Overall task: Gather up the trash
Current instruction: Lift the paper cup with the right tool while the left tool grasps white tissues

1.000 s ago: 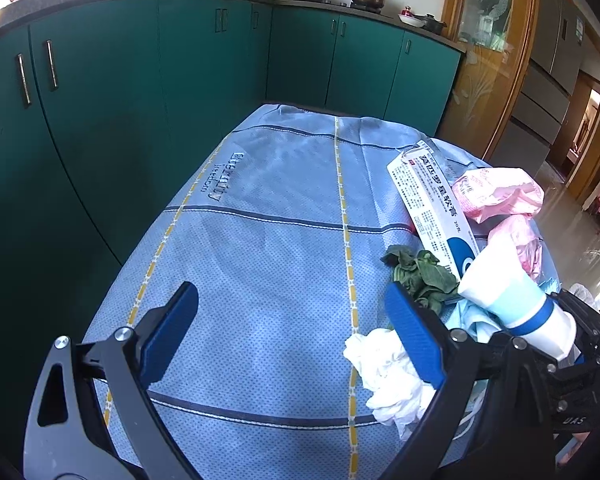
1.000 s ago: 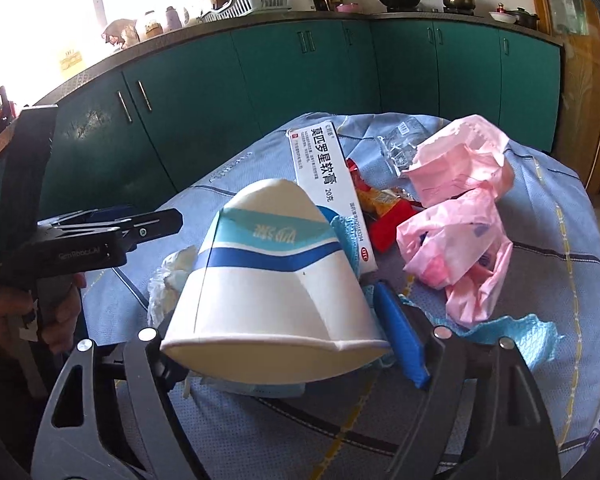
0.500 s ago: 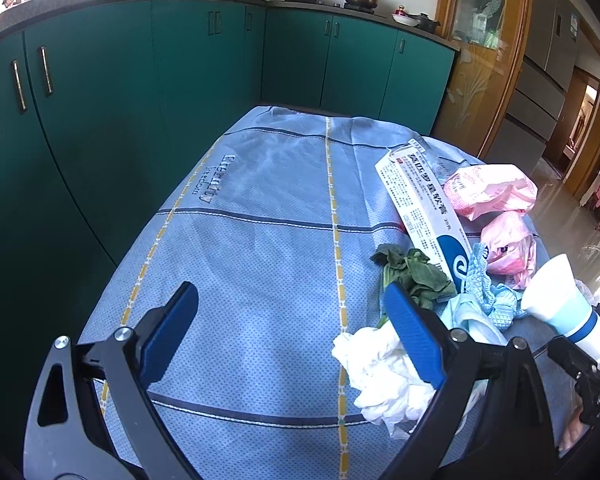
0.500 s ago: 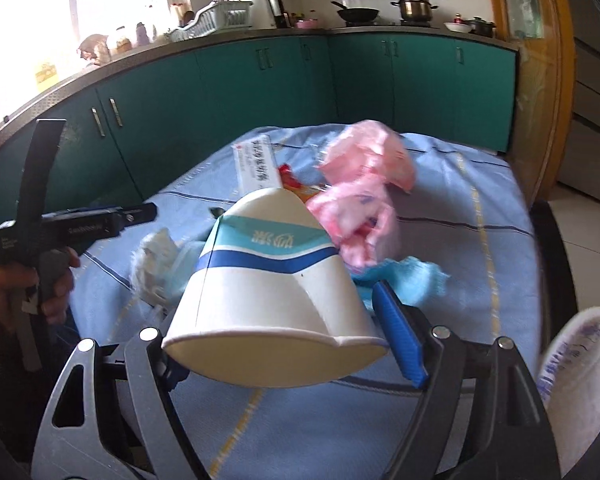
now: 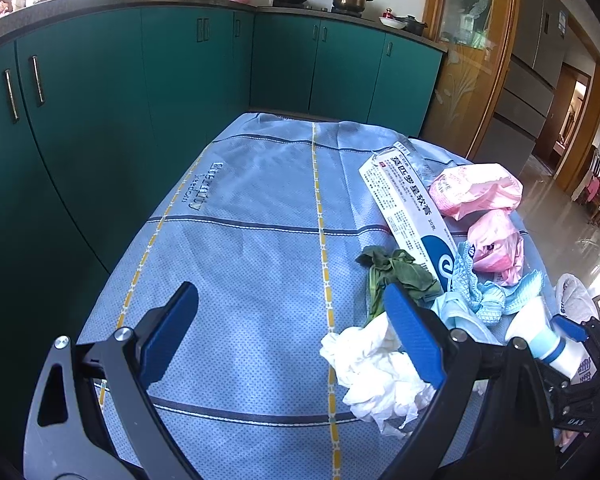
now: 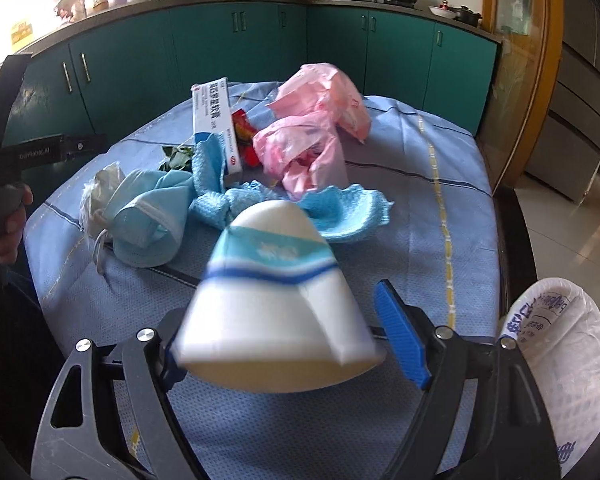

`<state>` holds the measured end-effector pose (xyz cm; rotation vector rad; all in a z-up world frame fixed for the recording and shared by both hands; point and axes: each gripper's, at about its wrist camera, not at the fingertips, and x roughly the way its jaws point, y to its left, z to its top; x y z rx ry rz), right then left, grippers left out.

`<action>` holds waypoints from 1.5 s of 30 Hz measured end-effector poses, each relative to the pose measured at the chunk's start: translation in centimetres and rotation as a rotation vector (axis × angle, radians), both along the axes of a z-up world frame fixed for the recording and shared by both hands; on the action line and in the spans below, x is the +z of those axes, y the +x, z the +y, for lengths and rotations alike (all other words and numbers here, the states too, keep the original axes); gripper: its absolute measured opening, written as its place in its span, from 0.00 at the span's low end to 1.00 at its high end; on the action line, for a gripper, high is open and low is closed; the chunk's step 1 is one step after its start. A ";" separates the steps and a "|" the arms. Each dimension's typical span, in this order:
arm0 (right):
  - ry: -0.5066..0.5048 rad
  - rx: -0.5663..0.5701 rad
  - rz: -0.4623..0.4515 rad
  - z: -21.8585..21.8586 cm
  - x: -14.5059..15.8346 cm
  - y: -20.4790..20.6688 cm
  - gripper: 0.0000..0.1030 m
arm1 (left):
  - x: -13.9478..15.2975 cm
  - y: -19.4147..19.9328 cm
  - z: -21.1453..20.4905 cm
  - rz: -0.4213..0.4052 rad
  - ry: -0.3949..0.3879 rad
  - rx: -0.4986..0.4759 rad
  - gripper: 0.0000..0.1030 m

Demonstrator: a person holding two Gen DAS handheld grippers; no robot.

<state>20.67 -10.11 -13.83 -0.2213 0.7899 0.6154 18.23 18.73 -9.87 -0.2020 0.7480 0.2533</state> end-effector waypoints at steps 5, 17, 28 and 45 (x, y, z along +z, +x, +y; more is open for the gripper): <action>-0.007 -0.003 0.008 1.3 -0.6 0.5 0.84 | -0.4 0.0 0.0 0.022 -0.002 -0.016 0.92; 0.023 -0.045 0.043 1.7 -1.3 1.9 0.76 | -0.1 -0.7 0.7 -0.010 -0.107 -0.092 0.94; 0.022 -0.058 0.054 1.7 -1.6 2.6 0.77 | -2.3 0.5 -5.3 0.116 0.029 -0.301 0.94; 0.022 -0.061 0.032 2.9 -1.4 2.3 0.77 | -3.8 0.9 -6.1 0.185 0.069 -0.335 0.62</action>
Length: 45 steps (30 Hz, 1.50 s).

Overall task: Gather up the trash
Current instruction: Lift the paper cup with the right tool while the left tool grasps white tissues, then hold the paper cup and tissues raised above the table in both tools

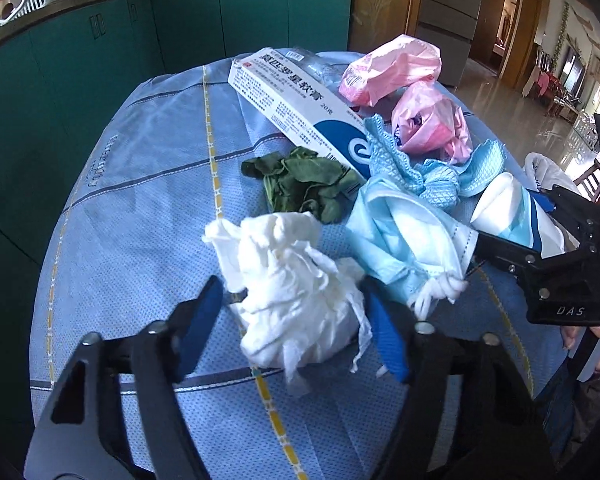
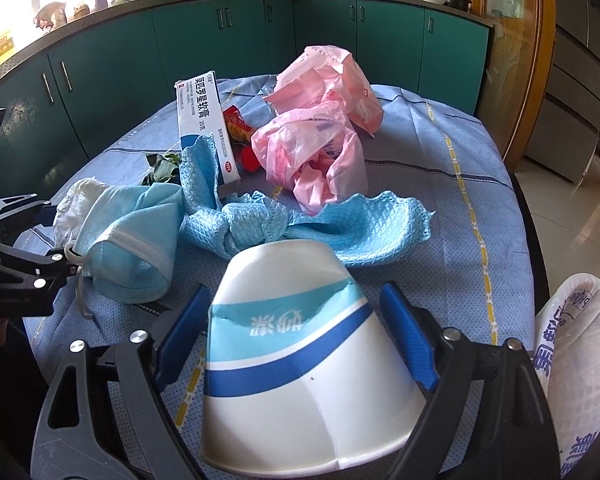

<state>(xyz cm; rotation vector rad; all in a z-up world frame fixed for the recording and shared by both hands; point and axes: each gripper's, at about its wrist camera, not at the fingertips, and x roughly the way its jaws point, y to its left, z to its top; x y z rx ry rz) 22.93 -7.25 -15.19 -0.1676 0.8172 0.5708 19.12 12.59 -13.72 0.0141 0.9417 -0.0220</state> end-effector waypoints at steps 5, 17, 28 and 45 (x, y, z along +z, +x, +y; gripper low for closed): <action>0.005 -0.002 0.002 0.0 0.0 0.0 0.75 | 0.1 -0.2 0.1 -0.012 0.010 0.006 0.45; 0.005 -0.003 0.004 -0.1 -0.1 -0.1 0.75 | 1.3 -0.3 1.0 -0.083 0.025 0.067 0.40; 0.032 -0.026 -0.029 -0.7 0.6 -0.4 0.75 | 3.9 -1.5 1.7 -0.228 -0.006 0.111 0.38; 0.050 -0.052 -0.026 -1.4 1.0 -0.3 0.75 | 3.0 -0.9 3.0 -0.178 -0.067 0.168 0.38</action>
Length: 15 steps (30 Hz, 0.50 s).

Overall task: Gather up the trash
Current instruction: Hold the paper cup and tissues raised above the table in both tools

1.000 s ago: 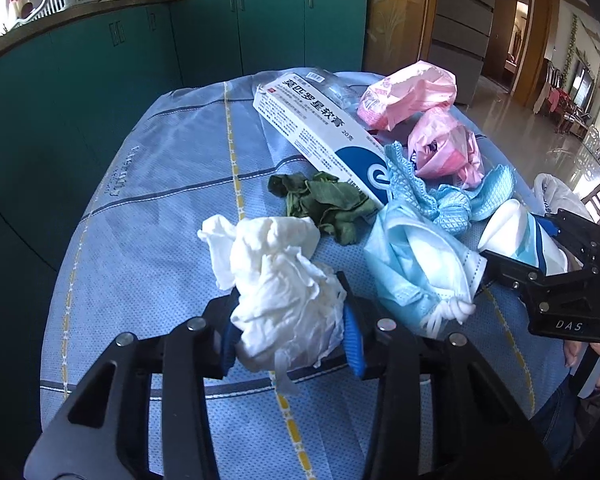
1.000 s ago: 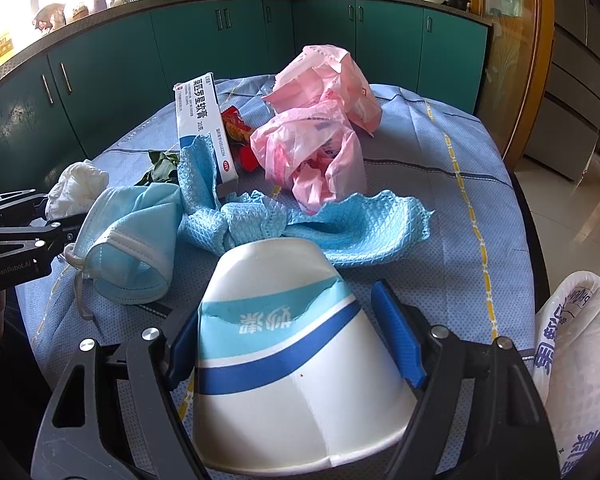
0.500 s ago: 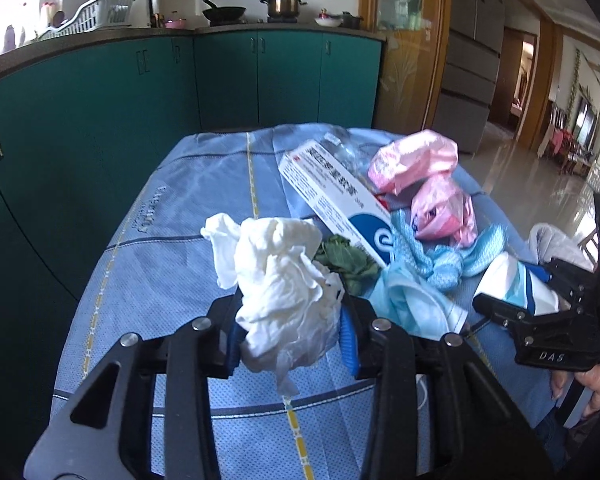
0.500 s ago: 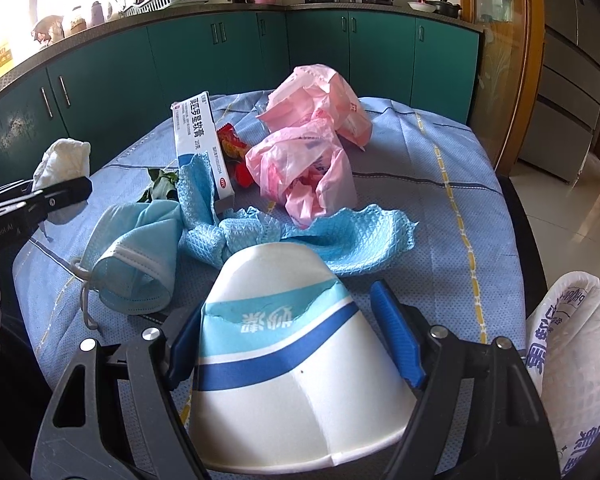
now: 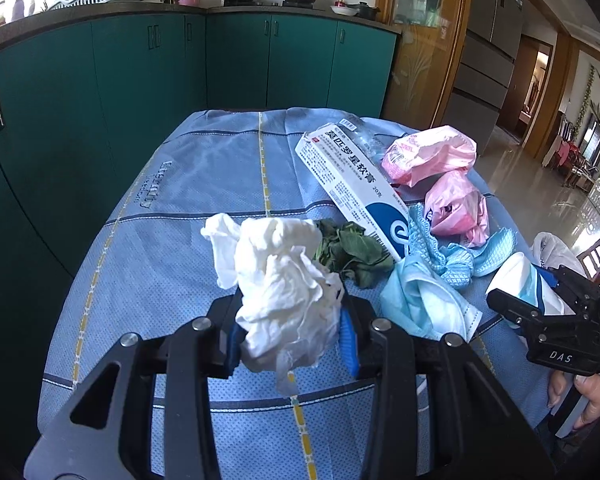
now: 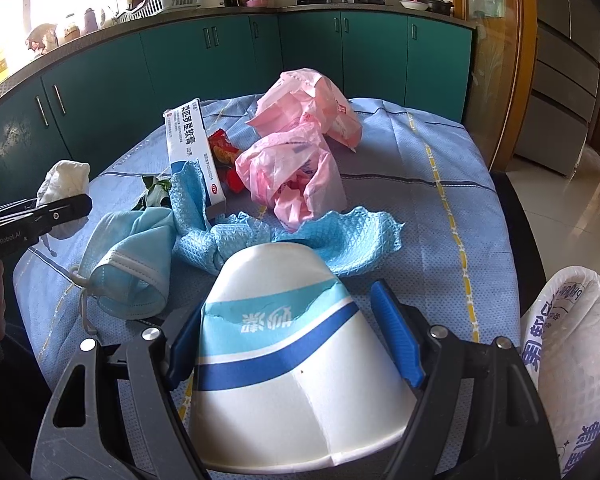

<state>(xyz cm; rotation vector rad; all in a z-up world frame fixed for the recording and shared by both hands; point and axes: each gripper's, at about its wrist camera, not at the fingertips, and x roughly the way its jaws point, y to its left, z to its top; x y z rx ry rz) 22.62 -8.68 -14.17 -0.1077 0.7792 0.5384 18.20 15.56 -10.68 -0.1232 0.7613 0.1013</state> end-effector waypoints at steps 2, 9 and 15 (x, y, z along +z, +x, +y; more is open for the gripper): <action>-0.001 -0.002 0.001 -0.1 0.0 0.0 0.75 | -0.1 0.0 -0.1 0.001 0.004 -0.003 0.38; 0.006 -0.011 -0.015 -0.4 0.4 -0.1 0.75 | 0.6 -0.4 -0.6 -0.044 0.036 0.007 0.38; -0.010 -0.002 -0.024 -0.1 0.2 -0.4 0.75 | 1.1 -0.5 -1.0 -0.066 0.061 0.008 0.38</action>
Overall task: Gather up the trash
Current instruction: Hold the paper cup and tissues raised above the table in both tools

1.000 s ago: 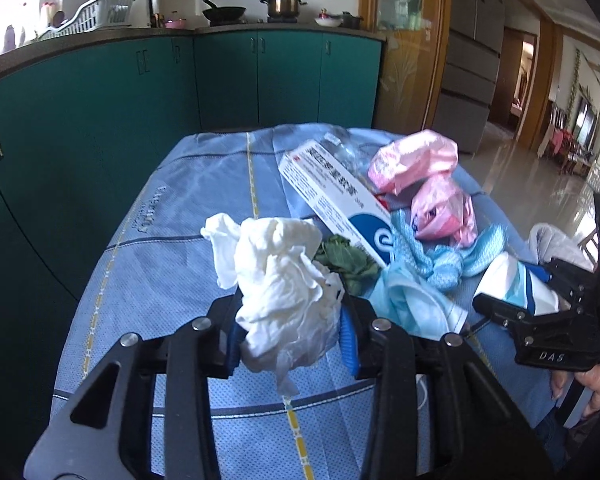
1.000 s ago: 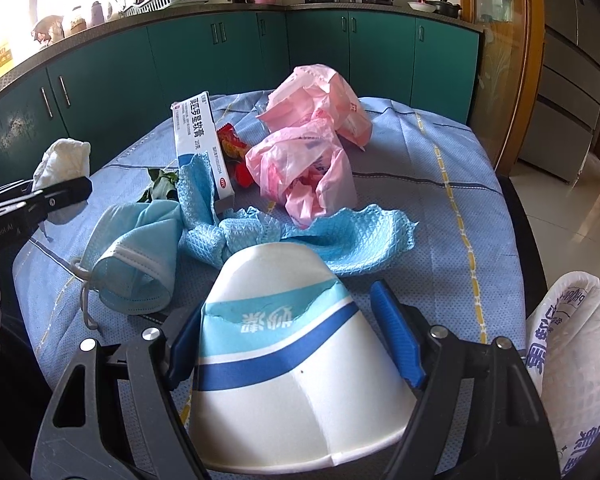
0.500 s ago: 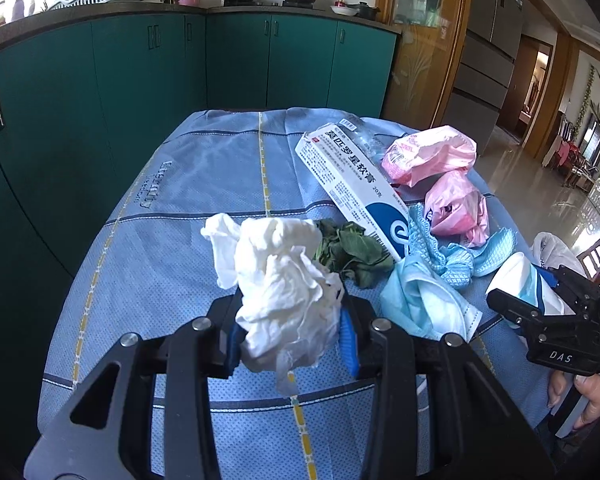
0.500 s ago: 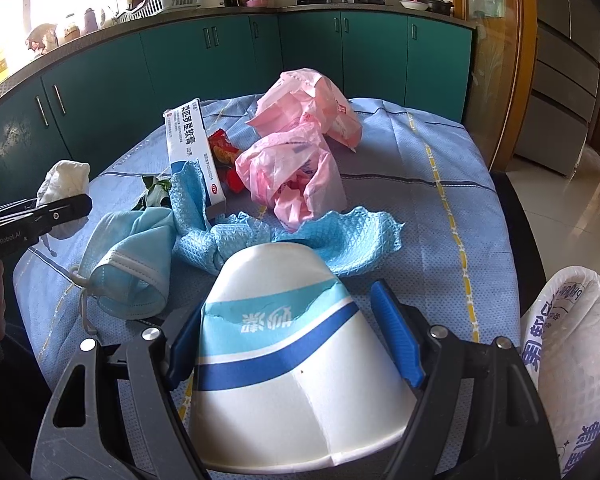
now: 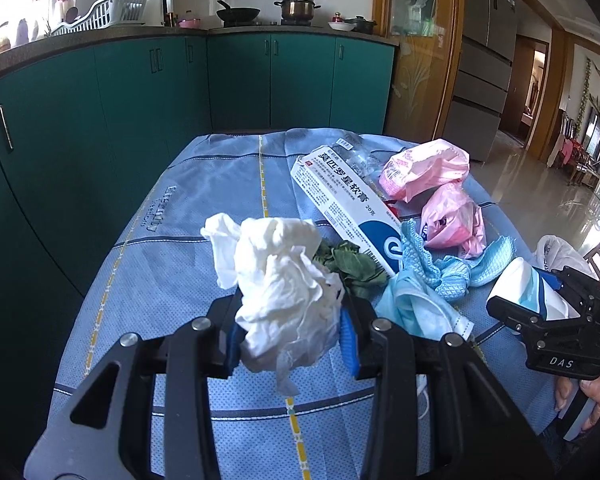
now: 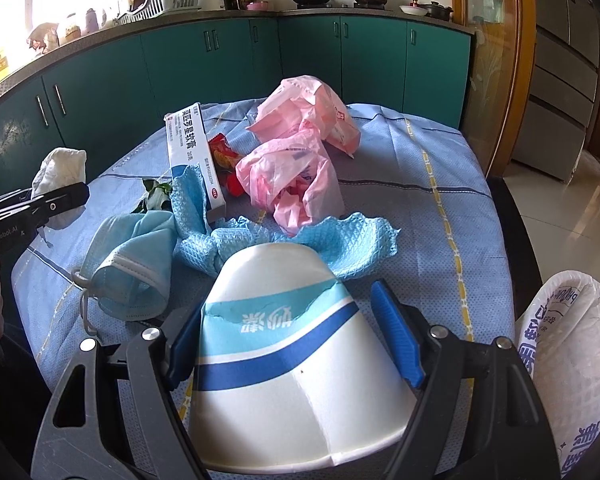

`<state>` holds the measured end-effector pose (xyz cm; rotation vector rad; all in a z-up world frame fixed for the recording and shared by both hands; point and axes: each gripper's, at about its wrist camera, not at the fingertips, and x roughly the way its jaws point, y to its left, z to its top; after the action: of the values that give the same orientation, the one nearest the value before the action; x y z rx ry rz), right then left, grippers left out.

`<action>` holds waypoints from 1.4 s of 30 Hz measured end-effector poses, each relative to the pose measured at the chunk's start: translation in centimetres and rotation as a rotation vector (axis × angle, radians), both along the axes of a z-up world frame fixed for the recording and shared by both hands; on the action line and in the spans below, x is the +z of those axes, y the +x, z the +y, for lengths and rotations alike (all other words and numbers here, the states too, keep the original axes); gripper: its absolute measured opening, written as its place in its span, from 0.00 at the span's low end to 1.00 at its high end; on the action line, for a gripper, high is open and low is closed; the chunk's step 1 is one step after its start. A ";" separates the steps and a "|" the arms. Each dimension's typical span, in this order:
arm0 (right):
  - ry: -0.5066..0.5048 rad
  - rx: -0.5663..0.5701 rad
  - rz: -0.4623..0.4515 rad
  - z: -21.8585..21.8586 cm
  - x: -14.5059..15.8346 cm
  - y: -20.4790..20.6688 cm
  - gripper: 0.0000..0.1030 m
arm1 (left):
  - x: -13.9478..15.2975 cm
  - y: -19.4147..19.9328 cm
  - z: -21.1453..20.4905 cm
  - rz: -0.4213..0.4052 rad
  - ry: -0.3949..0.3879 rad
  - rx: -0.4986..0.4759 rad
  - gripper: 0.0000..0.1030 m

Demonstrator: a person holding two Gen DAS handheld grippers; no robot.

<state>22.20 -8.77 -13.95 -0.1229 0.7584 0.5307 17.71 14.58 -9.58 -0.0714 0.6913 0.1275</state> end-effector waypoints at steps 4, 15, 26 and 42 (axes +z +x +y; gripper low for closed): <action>0.003 -0.009 -0.015 -0.1 0.2 -0.1 0.75 | 0.2 -0.1 0.2 -0.008 -0.002 0.011 0.38; 0.039 -0.008 -0.059 -0.8 1.1 -0.8 0.75 | 0.7 -0.1 -0.5 -0.047 0.016 0.014 0.38; 0.048 -0.011 -0.074 -0.9 1.5 -0.9 0.75 | 0.7 -0.2 -0.4 -0.048 0.020 0.028 0.38; 0.058 -0.021 -0.089 -1.3 1.8 -1.2 0.75 | 1.1 -0.3 -1.6 -0.056 0.048 0.020 0.39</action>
<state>21.03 -10.06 -12.18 -0.0837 0.6558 0.5232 17.45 13.02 -8.51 -0.0355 0.6310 0.1603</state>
